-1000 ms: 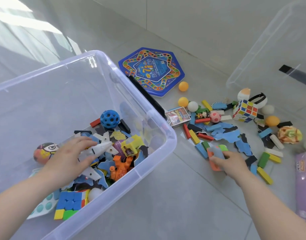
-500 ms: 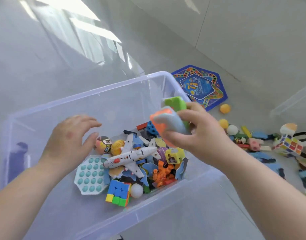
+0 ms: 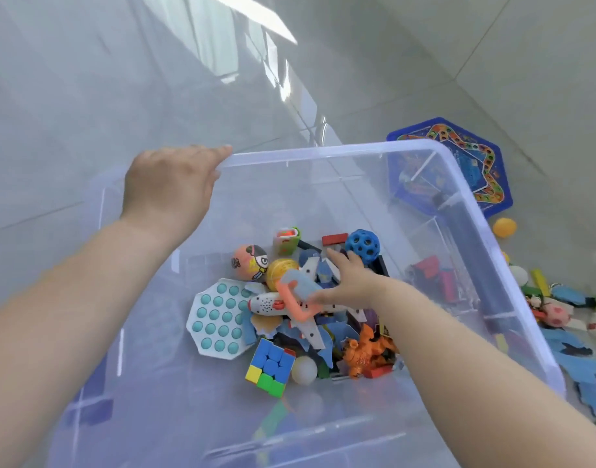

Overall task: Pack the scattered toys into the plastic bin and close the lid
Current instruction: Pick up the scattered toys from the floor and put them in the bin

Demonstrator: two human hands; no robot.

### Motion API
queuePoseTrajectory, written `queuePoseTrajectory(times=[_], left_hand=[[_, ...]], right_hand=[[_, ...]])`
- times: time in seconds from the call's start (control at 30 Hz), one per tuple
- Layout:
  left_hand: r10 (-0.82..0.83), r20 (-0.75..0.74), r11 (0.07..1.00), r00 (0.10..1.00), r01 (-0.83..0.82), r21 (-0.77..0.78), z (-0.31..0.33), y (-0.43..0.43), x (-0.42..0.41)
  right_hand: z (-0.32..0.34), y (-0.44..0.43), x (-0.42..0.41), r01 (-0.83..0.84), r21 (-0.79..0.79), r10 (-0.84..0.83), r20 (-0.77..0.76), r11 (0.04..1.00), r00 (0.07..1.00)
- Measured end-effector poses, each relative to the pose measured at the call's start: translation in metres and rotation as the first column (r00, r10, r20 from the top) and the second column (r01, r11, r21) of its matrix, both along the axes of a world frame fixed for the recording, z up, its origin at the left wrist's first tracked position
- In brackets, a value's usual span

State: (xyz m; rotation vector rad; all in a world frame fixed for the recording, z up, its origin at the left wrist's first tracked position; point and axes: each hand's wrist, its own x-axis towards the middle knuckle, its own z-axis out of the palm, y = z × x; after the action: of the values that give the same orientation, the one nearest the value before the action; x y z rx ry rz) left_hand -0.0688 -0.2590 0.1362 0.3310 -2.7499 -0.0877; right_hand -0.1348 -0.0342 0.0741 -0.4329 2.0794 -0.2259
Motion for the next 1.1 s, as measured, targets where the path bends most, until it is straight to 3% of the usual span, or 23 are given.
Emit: queuePoseTrajectory(times=[0.2,0.37,0.47,0.53,0.63,0.73,0.8,0.87,0.97,1.1], left_hand=[[-0.047,-0.043,0.999,0.998,0.048,0.011,-0.006,-0.002,-0.009],[-0.031,0.011,0.999,0.999,0.031,-0.015,-0.006,0.002,-0.014],[-0.041,0.064,0.999,0.997,0.04,0.023,-0.004,0.012,-0.017],[-0.116,0.034,0.991,0.993,0.113,0.068,0.001,0.029,-0.024],[-0.334,-0.038,0.922,0.942,0.335,0.193,0.015,0.068,-0.038],[-0.523,-0.115,0.793,0.845,0.531,0.297,0.022,0.117,-0.049],[-0.6,-0.169,0.714,0.782,0.618,0.328,0.021,0.153,-0.055],[-0.672,-0.197,0.641,0.714,0.694,0.327,0.016,0.187,-0.062],[-0.764,-0.189,0.55,0.617,0.775,0.31,0.008,0.24,-0.066],[-0.824,0.037,0.559,0.565,0.802,0.212,-0.004,0.287,-0.064]], right_hand=[[-0.026,-0.026,0.022,-0.037,-0.037,0.04,0.095,0.999,0.995],[-0.003,-0.03,0.019,0.06,-0.103,-0.044,0.152,0.993,0.987],[0.023,-0.02,0.004,-0.104,-0.025,0.101,-0.079,0.994,0.992],[0.042,-0.003,-0.01,-0.111,-0.021,0.103,-0.229,0.994,0.968],[0.077,0.037,-0.023,0.014,-0.133,-0.064,-0.374,0.991,0.925],[0.105,0.08,-0.015,0.077,-0.379,-0.251,-0.435,0.922,0.865],[0.113,0.11,-0.007,0.169,-0.561,-0.461,-0.433,0.81,0.775],[0.109,0.149,-0.004,0.28,-0.646,-0.646,-0.44,0.71,0.624],[0.082,0.221,0.002,0.509,-0.576,-0.767,-0.441,0.64,0.466],[0.032,0.312,0.036,0.758,-0.226,-0.765,-0.41,0.612,0.496]])
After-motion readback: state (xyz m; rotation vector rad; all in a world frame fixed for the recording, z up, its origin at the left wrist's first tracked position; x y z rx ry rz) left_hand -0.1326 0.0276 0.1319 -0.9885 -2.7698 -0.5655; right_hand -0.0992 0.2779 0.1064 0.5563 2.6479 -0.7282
